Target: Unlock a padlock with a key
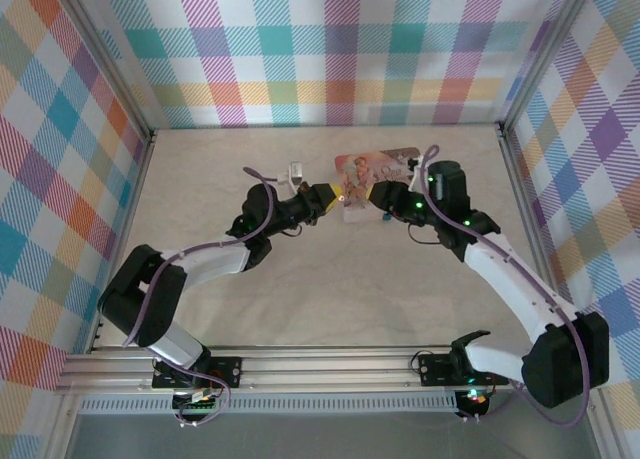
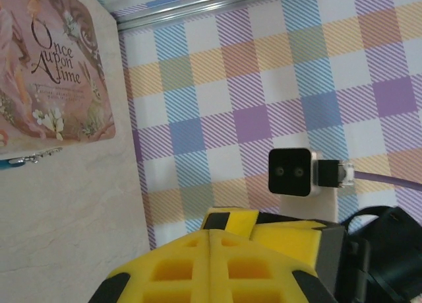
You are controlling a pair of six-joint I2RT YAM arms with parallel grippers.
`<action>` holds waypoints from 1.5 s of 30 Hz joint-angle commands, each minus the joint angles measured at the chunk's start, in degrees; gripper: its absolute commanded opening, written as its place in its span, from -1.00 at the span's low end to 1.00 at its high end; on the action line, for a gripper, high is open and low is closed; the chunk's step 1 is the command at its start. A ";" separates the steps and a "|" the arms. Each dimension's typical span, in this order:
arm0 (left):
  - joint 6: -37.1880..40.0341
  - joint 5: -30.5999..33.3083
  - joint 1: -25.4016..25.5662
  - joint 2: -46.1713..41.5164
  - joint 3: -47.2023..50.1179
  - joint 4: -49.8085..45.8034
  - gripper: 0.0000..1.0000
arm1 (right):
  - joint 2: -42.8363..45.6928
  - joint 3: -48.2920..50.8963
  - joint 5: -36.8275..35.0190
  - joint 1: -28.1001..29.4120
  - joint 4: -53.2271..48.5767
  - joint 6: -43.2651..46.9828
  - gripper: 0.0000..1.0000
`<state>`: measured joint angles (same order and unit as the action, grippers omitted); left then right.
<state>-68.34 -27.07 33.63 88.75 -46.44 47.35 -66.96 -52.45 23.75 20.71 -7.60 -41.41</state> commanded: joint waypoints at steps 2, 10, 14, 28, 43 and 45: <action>10.30 -9.85 -2.05 -4.96 -5.21 -9.31 -1.00 | 3.00 3.37 20.27 -1.37 9.80 11.07 0.14; 29.30 -20.02 -2.16 -10.35 -14.41 -33.77 -1.00 | 1.51 4.63 29.11 -1.01 18.93 10.76 0.17; 30.38 -21.47 -2.16 -10.88 -15.26 -35.29 -1.00 | -0.17 4.21 29.20 0.76 22.76 9.60 0.11; 29.91 -21.48 -1.99 -10.04 -15.79 -34.97 -1.00 | -3.47 2.68 28.38 4.67 26.65 7.23 -0.08; 29.45 -21.45 -1.63 -9.53 -15.52 -34.26 -1.00 | -5.47 1.21 27.17 6.19 26.97 6.52 -0.43; 29.41 -21.46 -1.55 -9.39 -15.48 -34.19 -1.00 | -5.64 1.12 27.00 6.14 26.88 6.42 -0.49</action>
<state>-39.35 -47.13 31.79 78.78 -60.69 12.14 -71.99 -49.41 50.59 26.63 17.19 -35.09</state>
